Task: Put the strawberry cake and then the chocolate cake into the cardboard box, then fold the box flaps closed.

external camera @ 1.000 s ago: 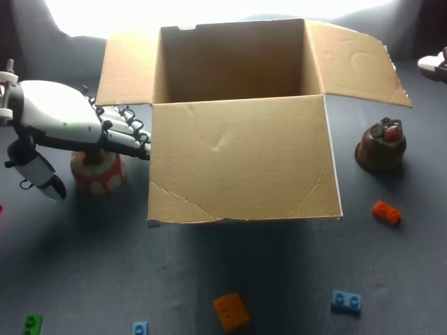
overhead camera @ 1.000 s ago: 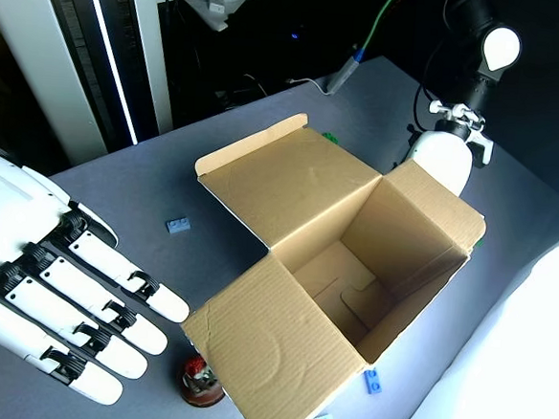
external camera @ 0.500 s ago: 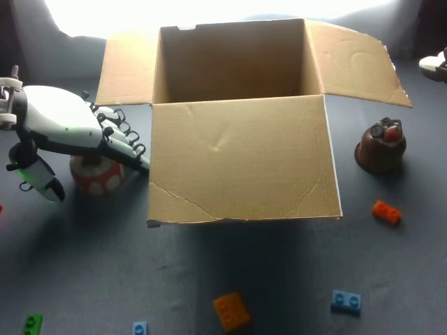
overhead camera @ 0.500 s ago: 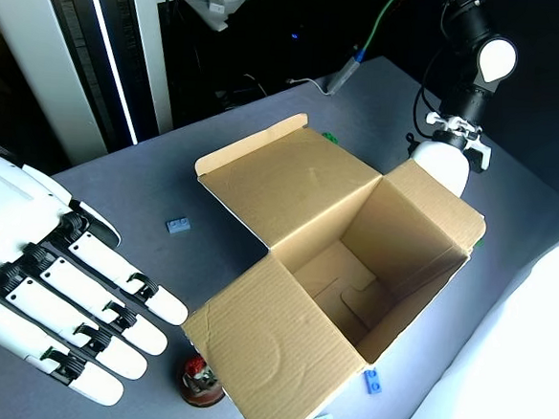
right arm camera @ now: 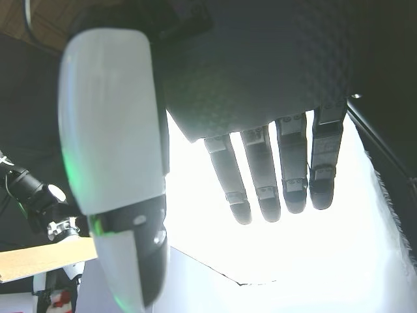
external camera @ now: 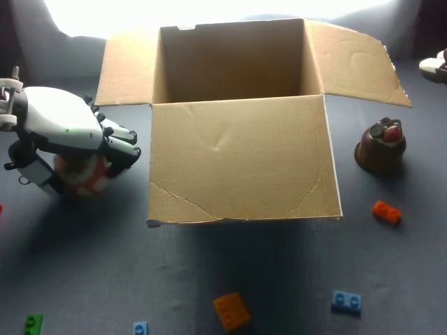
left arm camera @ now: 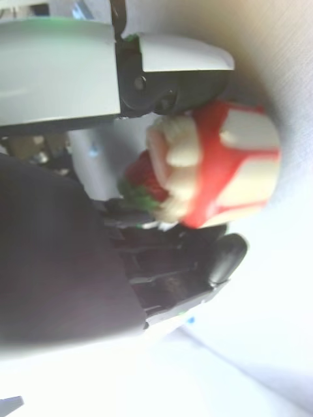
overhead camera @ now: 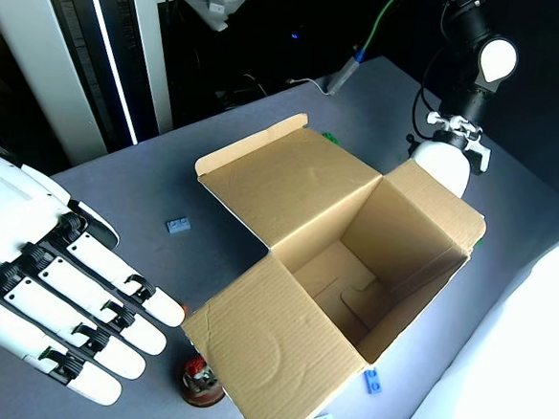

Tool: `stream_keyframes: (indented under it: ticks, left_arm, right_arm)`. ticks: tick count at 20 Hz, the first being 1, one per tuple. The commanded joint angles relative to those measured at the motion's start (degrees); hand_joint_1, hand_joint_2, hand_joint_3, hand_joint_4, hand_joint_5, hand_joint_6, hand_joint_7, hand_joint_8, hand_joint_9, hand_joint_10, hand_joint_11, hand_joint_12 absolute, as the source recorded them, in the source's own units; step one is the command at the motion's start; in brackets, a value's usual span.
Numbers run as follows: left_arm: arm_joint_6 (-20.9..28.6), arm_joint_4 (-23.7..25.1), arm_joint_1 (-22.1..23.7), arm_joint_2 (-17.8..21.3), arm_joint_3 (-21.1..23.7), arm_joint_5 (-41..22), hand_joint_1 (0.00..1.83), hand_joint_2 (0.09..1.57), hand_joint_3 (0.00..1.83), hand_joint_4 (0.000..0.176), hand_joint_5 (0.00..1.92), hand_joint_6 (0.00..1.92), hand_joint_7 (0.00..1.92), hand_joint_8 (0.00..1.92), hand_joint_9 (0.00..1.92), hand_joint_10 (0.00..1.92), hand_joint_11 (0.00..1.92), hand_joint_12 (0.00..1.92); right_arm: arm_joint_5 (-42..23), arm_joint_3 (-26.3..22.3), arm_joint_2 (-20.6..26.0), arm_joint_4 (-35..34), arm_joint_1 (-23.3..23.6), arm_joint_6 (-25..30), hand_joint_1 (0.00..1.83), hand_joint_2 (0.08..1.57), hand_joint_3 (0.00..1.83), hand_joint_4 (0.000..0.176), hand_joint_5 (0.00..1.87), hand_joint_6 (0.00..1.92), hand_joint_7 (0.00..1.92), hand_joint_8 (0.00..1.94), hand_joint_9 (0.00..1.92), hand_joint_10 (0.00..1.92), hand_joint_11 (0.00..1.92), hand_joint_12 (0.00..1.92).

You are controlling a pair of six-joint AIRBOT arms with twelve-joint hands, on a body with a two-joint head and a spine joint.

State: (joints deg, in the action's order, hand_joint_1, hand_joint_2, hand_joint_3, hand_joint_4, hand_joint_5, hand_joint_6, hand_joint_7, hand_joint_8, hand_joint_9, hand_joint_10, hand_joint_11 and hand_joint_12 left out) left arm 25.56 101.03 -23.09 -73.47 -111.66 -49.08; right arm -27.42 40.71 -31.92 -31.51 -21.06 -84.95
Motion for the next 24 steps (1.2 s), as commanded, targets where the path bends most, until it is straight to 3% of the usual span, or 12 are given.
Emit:
stream_keyframes:
  ticks: [1,3,4,5,6,8,9,11,16,19,24]
  left_arm:
    - [-0.32,-3.34,0.00,0.13,-0.21,0.09,1.60,1.17,0.11,0.000,0.15,1.76,0.01,1.88,0.48,1.80,0.45,1.92]
    - [-0.32,-3.33,-0.10,0.23,-0.20,0.08,1.62,1.19,0.15,0.000,0.22,1.75,0.08,1.92,0.52,1.77,0.47,1.92]
    - [-0.32,-3.33,-0.10,0.35,-0.19,0.01,1.48,1.28,0.15,0.000,0.31,1.70,0.31,1.84,0.51,1.90,0.49,1.92]
    - [-0.32,-3.33,-0.10,0.41,-0.17,-0.05,1.48,1.28,0.15,0.000,0.31,1.70,0.31,1.84,0.51,1.90,0.49,1.92]
    - [-0.32,-3.33,-0.10,0.56,-0.10,-0.14,1.59,1.29,0.07,0.000,0.34,1.62,0.36,1.79,0.47,1.89,0.50,1.92]
    - [-0.32,-3.33,-0.10,1.07,0.15,-0.35,1.62,1.29,0.05,0.000,0.37,1.55,0.37,1.77,0.46,1.87,0.50,1.92]
    - [-0.31,-3.33,-0.10,1.39,0.27,-0.47,1.30,1.37,0.03,0.000,0.48,1.56,0.40,1.84,0.51,1.92,0.46,1.92]
    - [-0.31,-3.33,-0.03,2.09,0.46,-0.76,1.27,1.38,0.02,0.000,0.50,1.58,0.42,1.85,0.50,1.92,0.44,1.92]
    - [-0.07,-3.34,1.36,4.89,1.46,-1.60,1.26,1.37,0.02,0.000,0.51,1.55,0.44,1.84,0.52,1.91,0.45,1.92]
    - [0.22,-3.33,2.37,6.84,2.47,-2.07,1.27,1.37,0.01,0.000,0.51,1.53,0.47,1.81,0.52,1.91,0.42,1.92]
    - [1.36,-1.21,6.57,10.42,4.25,-3.03,1.27,1.37,0.00,0.000,0.52,1.52,0.48,1.80,0.52,1.90,0.44,1.92]
  right_arm:
    - [-6.28,-0.02,0.54,0.92,0.31,0.09,0.63,1.04,0.00,0.014,0.13,0.01,0.12,0.00,0.10,0.00,0.00,0.34]
    - [-6.25,-0.02,0.55,0.92,0.29,0.08,0.60,1.05,0.00,0.011,0.12,0.00,0.10,0.00,0.09,0.00,0.00,0.28]
    - [-6.25,-0.03,0.55,0.92,0.29,0.08,0.60,1.05,0.00,0.014,0.11,0.00,0.10,0.00,0.09,0.00,0.00,0.31]
    - [-6.25,-0.03,0.55,0.92,0.29,0.08,0.60,1.05,0.00,0.014,0.11,0.00,0.10,0.00,0.09,0.00,0.00,0.31]
    - [-6.25,-0.03,0.55,0.92,0.28,0.07,0.57,1.06,0.00,0.013,0.10,0.00,0.09,0.00,0.07,0.00,0.00,0.29]
    - [-6.25,-0.03,0.55,0.92,0.27,0.07,0.58,1.05,0.00,0.010,0.12,0.01,0.11,0.00,0.09,0.01,0.00,0.35]
    - [-6.25,-0.03,0.55,0.92,0.27,0.06,0.58,1.05,0.00,0.009,0.12,0.00,0.12,0.00,0.09,0.01,0.00,0.37]
    - [-6.25,-0.03,0.55,0.92,0.26,0.06,0.57,1.06,0.00,0.009,0.11,0.00,0.11,0.00,0.09,0.00,0.00,0.36]
    - [-6.25,-0.03,0.56,0.92,0.22,0.06,0.58,1.05,0.00,0.004,0.11,0.00,0.13,0.00,0.10,0.00,0.00,0.34]
    - [-6.25,-0.03,0.58,0.92,0.17,0.06,0.59,1.05,0.00,0.012,0.11,0.00,0.14,0.00,0.11,0.00,0.00,0.39]
    - [-6.26,-0.02,0.60,0.92,0.07,0.06,0.63,1.06,0.00,0.008,0.10,0.00,0.14,0.00,0.11,0.00,0.00,0.39]
